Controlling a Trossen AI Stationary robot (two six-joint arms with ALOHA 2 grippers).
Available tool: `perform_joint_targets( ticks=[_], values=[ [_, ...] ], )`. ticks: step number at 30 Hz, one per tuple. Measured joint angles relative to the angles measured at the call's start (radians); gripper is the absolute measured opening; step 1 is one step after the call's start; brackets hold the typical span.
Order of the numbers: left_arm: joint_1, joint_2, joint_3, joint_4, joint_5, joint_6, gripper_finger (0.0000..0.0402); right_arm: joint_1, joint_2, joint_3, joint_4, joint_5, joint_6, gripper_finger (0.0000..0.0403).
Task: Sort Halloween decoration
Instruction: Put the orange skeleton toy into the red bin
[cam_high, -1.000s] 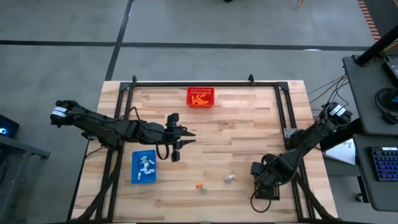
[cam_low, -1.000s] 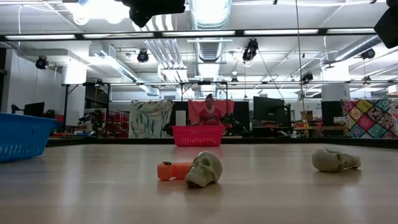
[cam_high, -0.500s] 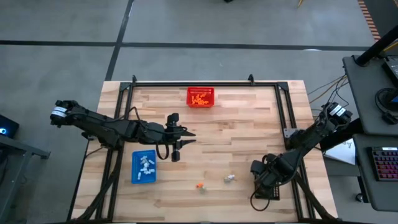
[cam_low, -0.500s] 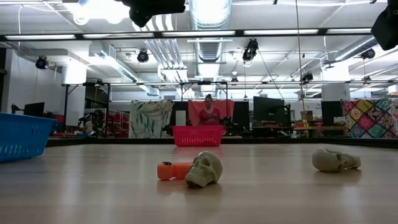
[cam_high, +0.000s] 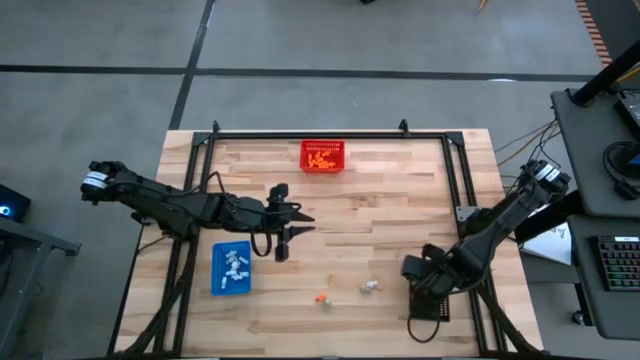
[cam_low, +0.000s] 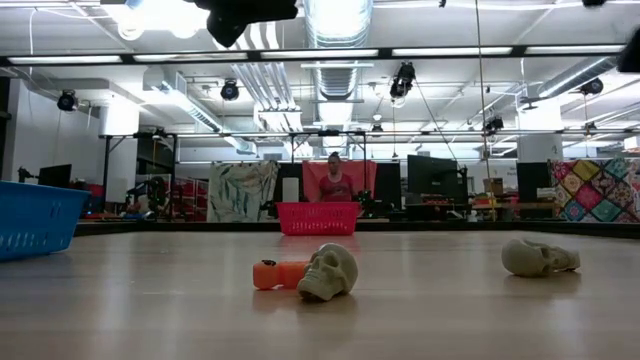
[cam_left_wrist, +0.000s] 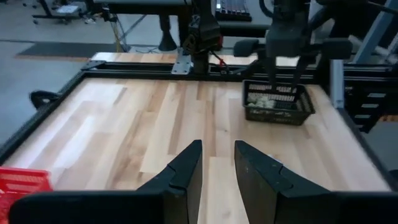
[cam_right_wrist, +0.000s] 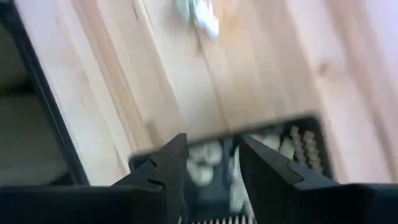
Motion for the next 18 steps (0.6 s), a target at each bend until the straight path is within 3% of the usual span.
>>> perform_joint_targets(
  ticks=[9,18],
  values=[
    [-0.034,0.030,0.000,0.134,0.036,-0.051,0.0087,0.000,0.002,0.108,0.032,0.289,-0.253,0.0122],
    [-0.083,0.145,0.000,0.161,0.037,-0.136,0.0135,0.000,0.005,0.063,0.295,0.450,-0.594,0.0125]
  ],
)
